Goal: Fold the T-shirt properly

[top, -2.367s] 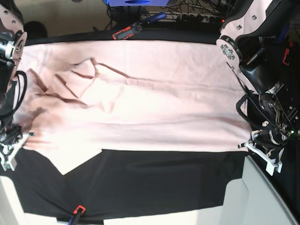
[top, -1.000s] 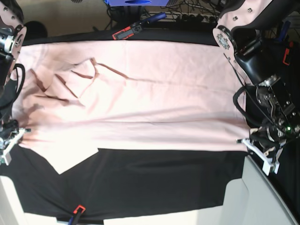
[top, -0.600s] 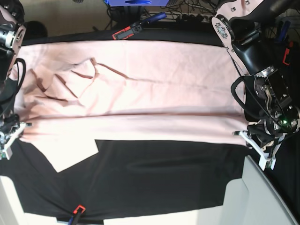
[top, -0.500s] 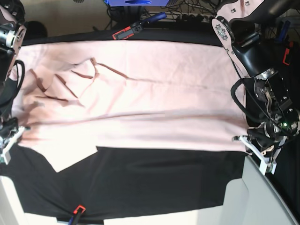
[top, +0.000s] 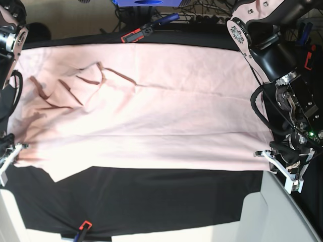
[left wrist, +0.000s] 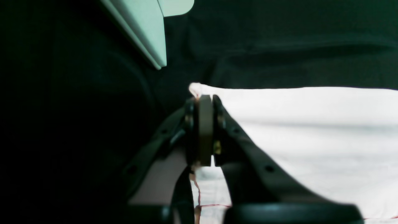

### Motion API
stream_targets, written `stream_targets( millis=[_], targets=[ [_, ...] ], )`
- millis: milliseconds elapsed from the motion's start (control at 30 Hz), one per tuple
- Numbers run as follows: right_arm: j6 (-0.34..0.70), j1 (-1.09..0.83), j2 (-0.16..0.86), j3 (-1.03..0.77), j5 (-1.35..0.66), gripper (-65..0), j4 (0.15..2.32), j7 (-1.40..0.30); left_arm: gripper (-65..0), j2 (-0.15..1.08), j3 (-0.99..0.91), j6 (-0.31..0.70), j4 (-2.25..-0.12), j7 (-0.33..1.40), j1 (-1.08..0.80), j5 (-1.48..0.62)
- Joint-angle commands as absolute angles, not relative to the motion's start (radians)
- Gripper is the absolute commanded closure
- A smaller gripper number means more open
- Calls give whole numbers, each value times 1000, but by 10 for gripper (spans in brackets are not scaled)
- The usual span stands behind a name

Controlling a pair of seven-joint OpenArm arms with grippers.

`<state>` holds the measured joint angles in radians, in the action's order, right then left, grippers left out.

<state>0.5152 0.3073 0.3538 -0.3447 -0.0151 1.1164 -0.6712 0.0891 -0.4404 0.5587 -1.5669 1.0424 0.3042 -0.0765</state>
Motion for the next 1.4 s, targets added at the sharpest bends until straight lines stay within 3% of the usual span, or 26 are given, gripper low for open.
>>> stream_targets(
  millis=[0, 1367],
  targets=[
    [503, 332, 377, -351, -10, -1, 1136, -653, 0, 105, -444, 558, -1587, 1021, 329, -76],
    [506, 414, 383, -323, -10, -1, 1038, -541, 0, 107, -446, 558, -1578, 1021, 378, -73]
  ],
)
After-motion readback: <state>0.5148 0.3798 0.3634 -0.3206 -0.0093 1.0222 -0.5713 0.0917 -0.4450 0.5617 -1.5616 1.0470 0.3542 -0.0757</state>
